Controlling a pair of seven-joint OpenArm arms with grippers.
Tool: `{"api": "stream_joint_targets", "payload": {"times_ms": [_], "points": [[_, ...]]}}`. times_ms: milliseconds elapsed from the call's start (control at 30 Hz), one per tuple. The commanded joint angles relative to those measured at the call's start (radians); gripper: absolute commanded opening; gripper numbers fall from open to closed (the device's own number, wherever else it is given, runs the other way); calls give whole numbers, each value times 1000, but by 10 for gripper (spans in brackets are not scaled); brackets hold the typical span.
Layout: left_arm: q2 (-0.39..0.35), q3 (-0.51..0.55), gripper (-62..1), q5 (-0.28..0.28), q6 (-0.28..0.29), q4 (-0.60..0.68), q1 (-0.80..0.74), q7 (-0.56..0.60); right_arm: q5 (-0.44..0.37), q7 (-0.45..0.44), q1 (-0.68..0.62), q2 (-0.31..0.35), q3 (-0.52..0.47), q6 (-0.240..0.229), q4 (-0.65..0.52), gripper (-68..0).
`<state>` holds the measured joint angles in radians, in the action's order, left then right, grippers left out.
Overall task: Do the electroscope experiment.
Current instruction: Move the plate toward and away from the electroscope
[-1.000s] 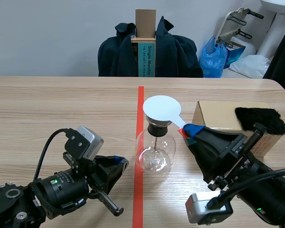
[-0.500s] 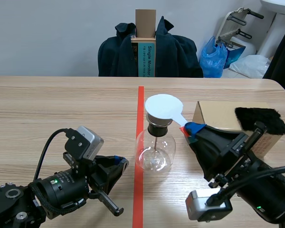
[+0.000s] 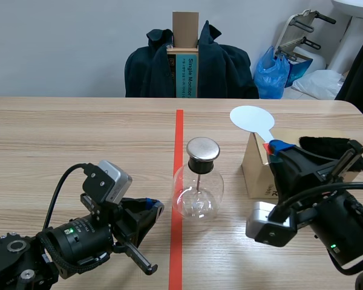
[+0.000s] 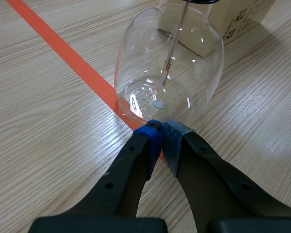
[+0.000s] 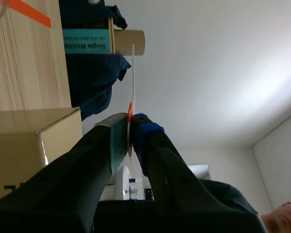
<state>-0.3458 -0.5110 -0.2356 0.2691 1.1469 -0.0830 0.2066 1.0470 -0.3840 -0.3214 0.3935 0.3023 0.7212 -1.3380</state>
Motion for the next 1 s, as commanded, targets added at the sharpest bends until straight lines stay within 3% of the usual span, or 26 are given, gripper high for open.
{"api": "stream_joint_targets", "payload": {"times_ms": [0, 200, 467, 967], "points": [[11, 6, -580, -6, 2, 14, 14, 11, -10, 18, 19, 11, -15, 11, -22, -667], [11, 6, -580, -6, 2, 14, 14, 11, -10, 60, 19, 11, -15, 11, -22, -667], [11, 6, -580, -6, 2, 14, 14, 11, -10, 41, 19, 11, -15, 11, -22, -667], [11, 6, -580, -6, 2, 14, 14, 11, -10, -251, 19, 11, -15, 11, -22, -667]]}}
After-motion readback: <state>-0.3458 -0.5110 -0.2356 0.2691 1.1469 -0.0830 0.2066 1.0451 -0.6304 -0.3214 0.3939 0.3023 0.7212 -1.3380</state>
